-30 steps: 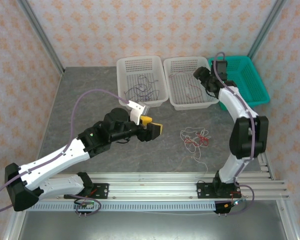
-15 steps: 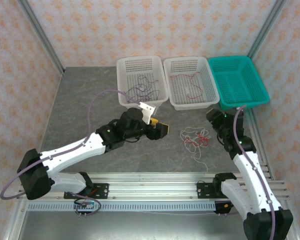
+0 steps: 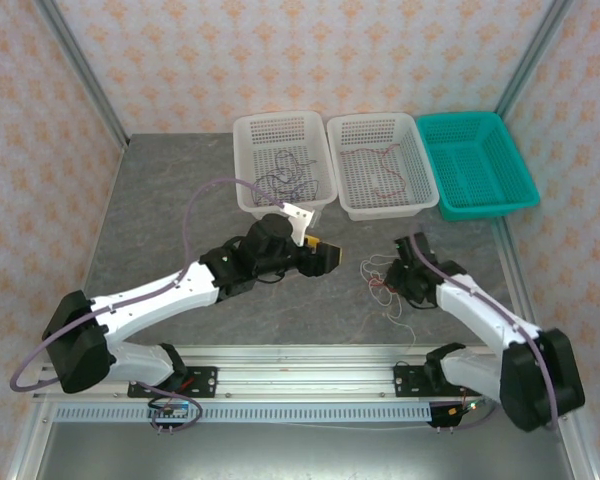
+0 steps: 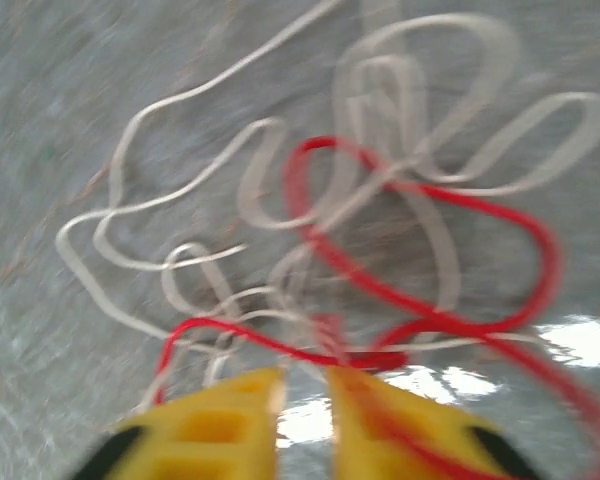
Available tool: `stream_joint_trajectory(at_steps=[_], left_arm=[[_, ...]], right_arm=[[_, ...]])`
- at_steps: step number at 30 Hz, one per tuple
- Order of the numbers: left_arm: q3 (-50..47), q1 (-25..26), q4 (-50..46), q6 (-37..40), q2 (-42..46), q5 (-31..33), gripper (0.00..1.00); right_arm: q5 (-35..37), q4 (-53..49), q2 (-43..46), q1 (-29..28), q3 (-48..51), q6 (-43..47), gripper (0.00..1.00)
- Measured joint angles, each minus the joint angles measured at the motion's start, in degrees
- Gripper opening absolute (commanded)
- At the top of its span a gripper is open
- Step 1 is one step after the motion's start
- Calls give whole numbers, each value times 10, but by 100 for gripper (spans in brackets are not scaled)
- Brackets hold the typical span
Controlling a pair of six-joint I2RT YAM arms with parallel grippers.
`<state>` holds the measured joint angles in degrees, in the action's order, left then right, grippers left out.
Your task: Untangle the cables
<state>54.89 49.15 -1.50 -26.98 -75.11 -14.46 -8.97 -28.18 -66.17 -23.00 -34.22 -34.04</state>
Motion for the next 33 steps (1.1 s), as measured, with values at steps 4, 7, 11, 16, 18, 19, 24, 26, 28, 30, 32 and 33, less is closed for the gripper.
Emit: stream_joint_trajectory(at_steps=[4, 7, 11, 16, 18, 19, 24, 26, 28, 30, 32, 33], left_arm=[[0, 0, -1, 0, 14, 11, 72], [0, 0, -5, 0, 26, 27, 71], [-3, 0, -9, 0, 42, 46, 72], [-24, 0, -10, -1, 68, 62, 72], [-31, 0, -11, -2, 72, 65, 72], [-33, 0, -11, -2, 72, 66, 72], [-37, 0, -13, -2, 71, 66, 71], [-37, 0, -13, -2, 71, 66, 71], [-37, 0, -13, -2, 70, 66, 71], [-37, 0, -13, -2, 70, 66, 72], [-37, 0, -14, -2, 70, 66, 72], [-37, 0, -15, -2, 70, 66, 71]], right_arm=[[-10, 43, -78, -97, -77, 64, 0], [-30, 76, -131, -153, -127, 111, 14], [8, 69, -179, -184, -176, 121, 43], [145, 7, -148, -170, -178, 53, 57], [192, -14, -107, -156, -162, 18, 61], [209, -23, -80, -144, -150, 1, 69], [235, -34, 33, -16, -60, -76, 83], [213, -25, 38, 22, -24, -90, 86], [177, -14, 16, 33, -2, -94, 86], [147, 3, -21, 33, 1, -94, 76], [122, 33, -58, 33, 1, -90, 43], [111, 52, -76, 33, 2, -87, 27]])
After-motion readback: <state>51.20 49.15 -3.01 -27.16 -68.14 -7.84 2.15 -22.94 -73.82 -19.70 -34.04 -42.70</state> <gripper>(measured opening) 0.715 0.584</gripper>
